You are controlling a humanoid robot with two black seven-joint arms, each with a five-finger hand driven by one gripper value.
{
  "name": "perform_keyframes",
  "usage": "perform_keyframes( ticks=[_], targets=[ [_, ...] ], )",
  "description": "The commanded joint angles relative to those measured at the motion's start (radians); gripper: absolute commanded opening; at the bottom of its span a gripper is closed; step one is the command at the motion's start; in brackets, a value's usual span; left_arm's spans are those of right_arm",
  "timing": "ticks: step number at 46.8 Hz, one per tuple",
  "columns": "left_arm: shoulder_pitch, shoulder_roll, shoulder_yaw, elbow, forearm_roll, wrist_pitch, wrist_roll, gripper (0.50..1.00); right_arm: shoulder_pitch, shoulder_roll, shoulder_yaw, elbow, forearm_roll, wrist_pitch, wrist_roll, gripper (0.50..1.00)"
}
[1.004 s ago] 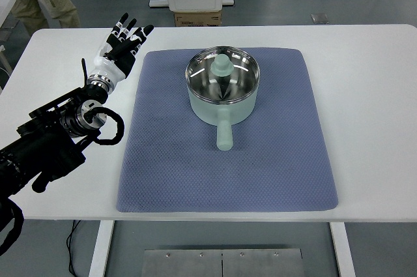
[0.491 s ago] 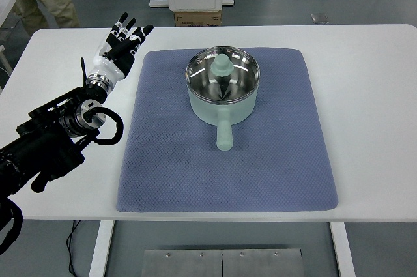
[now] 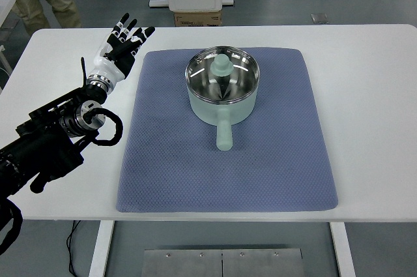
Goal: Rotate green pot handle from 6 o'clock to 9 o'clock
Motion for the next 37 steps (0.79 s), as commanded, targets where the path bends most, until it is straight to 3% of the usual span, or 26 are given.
perform_keyframes(
  ticks=[1,28,37],
  targets=[
    [-0.004,0.021,-0.001,0.0,0.011,-0.001,0.0,1.0,0.0,0.0,0.001,0.0,0.0,0.0,0.0,1.0],
    [-0.069,0.12,-0.001,-0.004,0.066,-0.007,-0.001,1.0,0.0,0.0,0.001,0.0,0.0,0.0,0.0,1.0],
    [-0.11,0.163,0.0,-0.056,0.184,-0.009,-0.024,1.0,0.0,0.0,0.001,0.0,0.0,0.0,0.0,1.0]
  ],
)
